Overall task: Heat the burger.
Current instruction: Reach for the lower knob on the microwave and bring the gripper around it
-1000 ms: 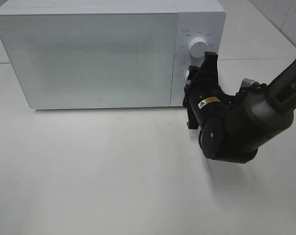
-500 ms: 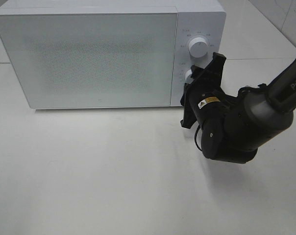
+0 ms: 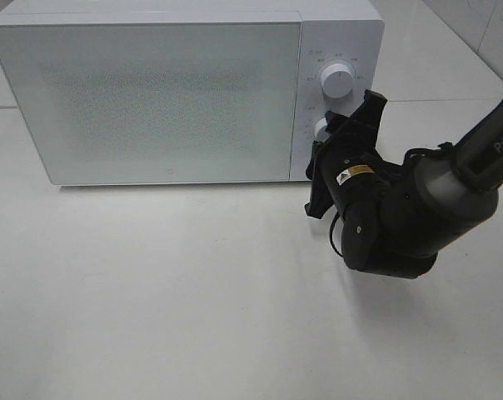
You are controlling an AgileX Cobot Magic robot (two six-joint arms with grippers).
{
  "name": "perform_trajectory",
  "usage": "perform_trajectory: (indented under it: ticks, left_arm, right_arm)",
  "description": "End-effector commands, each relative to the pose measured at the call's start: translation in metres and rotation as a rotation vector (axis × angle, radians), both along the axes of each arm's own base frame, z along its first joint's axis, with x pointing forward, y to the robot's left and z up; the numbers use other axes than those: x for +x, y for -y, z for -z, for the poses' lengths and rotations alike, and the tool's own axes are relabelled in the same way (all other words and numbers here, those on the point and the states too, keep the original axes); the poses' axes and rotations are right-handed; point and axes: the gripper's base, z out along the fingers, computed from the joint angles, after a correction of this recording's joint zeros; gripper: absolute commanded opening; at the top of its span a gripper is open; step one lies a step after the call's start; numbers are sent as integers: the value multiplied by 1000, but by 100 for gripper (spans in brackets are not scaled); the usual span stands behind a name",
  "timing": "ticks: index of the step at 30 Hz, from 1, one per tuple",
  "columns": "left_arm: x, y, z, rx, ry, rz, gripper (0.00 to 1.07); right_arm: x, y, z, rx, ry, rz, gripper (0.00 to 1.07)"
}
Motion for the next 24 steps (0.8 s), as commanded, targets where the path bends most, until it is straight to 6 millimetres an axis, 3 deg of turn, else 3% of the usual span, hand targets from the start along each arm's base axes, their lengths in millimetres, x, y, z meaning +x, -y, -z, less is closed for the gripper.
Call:
perform_trajectory:
  ticks: [1,3,5,11,18,24]
  left_arm:
    - [-3,1,0,-6,38,-7,100]
    - [-3,1,0,-6,38,-7,100]
    - [-3,1,0,-6,38,-7,100]
    - [-3,1,0,-6,38,-7,100]
    - [-3,1,0,-6,38,-7,100]
    - [-3,1,0,-6,38,-7,100]
  right_arm:
    - [7,-4,-25,3,212,1,12]
    - [7,-4,-25,5,210,8,14]
    - [7,-1,-24,-14,204,39,26]
    - [7,2,-23,-63,194,67,41]
    - [7,4,-24,-88,190,85,46]
    - [6,4,-31,-191,201,75,68]
